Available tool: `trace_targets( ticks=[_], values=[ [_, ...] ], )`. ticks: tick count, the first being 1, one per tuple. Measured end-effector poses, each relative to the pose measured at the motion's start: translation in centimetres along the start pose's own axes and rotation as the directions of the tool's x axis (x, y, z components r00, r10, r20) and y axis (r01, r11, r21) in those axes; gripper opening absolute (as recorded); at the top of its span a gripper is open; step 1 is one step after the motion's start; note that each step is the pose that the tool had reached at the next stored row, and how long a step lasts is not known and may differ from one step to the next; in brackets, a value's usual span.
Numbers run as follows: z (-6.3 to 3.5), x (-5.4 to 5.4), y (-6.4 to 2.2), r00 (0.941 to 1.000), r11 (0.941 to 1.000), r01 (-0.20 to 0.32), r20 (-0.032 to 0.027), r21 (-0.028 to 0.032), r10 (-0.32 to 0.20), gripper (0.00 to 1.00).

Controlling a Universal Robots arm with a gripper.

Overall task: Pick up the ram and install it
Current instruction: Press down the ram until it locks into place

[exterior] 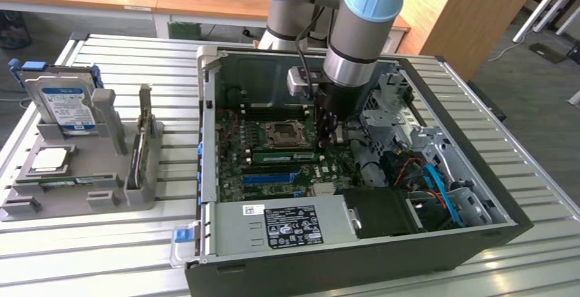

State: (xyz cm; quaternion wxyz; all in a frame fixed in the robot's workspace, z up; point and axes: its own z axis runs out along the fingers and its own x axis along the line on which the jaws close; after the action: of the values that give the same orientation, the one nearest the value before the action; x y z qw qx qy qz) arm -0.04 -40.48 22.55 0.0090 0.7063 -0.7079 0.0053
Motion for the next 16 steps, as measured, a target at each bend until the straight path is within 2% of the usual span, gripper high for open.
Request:
trace_targets(
  ticks=[16],
  values=[
    [0.23, 0.0, 0.0, 1.0, 1.0, 0.0, -0.0002, 0.0011, 0.0, 0.1]
  ],
)
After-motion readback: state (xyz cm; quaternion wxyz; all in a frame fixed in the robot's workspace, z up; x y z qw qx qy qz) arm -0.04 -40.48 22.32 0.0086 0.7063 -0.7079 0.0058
